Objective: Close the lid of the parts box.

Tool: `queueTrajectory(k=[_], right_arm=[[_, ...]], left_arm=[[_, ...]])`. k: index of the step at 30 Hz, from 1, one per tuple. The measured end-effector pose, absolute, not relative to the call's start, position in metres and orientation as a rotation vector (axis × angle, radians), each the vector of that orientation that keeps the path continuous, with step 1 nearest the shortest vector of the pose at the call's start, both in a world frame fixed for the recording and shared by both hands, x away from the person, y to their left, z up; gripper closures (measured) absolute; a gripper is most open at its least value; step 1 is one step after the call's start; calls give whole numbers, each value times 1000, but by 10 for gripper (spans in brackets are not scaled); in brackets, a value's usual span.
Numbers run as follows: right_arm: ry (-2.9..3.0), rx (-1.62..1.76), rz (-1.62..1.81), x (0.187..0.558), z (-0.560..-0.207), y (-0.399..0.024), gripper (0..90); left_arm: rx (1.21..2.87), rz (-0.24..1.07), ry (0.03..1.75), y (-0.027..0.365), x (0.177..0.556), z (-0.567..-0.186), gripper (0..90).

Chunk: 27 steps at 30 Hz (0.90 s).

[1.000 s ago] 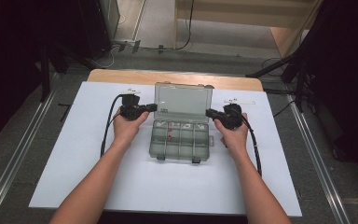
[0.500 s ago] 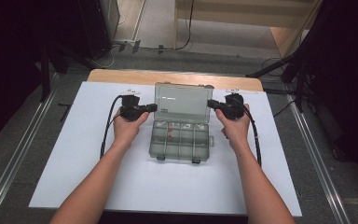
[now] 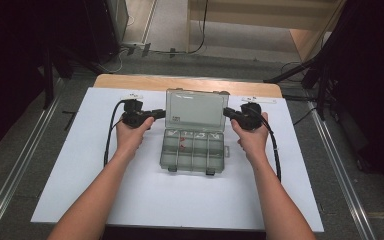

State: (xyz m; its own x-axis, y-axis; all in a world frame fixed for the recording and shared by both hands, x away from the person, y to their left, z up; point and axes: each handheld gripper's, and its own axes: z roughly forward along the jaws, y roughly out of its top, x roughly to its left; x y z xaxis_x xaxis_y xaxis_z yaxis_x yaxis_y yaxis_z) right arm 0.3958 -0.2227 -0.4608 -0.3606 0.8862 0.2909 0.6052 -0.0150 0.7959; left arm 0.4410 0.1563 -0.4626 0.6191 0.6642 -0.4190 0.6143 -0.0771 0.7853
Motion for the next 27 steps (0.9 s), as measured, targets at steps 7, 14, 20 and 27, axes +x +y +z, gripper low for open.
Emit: queueTrajectory(k=[7,14,20,27], right_arm=[[1953,1541,1331,393,-462,-223,851],[1944,1501,1343,388,-461,-222,851],[1942,1479,1365,385,-463,-224,848],[1948,1443,1393,382,-463,-225,843]], left_arm=[[1769,53,1113,157,456,-461,900],[1740,-10,1190,148,476,-457,900],[1737,-67,1159,139,478,-458,900],[1749,-109,1102,136,476,-459,900]])
